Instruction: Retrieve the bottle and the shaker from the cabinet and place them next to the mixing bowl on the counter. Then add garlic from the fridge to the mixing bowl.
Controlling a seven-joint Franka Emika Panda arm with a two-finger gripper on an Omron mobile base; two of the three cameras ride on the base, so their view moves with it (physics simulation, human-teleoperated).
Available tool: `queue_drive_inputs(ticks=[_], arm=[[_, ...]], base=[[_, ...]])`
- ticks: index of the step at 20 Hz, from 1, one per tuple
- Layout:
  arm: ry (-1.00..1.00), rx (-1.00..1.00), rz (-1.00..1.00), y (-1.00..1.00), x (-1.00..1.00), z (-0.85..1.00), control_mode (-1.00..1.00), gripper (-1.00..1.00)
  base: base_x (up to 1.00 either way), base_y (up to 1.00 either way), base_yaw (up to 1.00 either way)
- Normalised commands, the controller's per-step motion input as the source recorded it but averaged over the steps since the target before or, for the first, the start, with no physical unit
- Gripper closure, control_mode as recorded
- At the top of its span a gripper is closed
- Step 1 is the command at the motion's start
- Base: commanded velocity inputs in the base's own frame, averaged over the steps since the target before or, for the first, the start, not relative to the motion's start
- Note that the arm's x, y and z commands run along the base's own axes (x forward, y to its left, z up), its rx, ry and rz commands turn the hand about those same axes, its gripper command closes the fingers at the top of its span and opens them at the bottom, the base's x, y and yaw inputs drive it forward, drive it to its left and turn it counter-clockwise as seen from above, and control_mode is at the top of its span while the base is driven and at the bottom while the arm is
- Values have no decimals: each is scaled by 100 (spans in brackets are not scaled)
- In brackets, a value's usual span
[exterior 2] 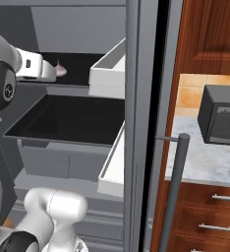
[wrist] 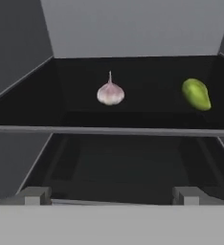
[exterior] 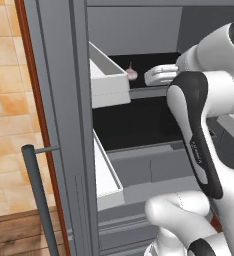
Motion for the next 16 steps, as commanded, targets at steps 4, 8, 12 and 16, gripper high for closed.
queue_drive_inputs(ticks=[4, 8, 12, 16], arm=[[4, 0, 0, 12, 47, -7, -100, -100], [1, 0, 0, 1, 51, -15, -100, -100], [0, 0, 0, 6, 46, -21, -100, -100], [0, 0, 0, 16, 28, -28, -100, -100]], base=[[0, 0, 0], [0, 0, 0], [0, 0, 0], [0, 0, 0]])
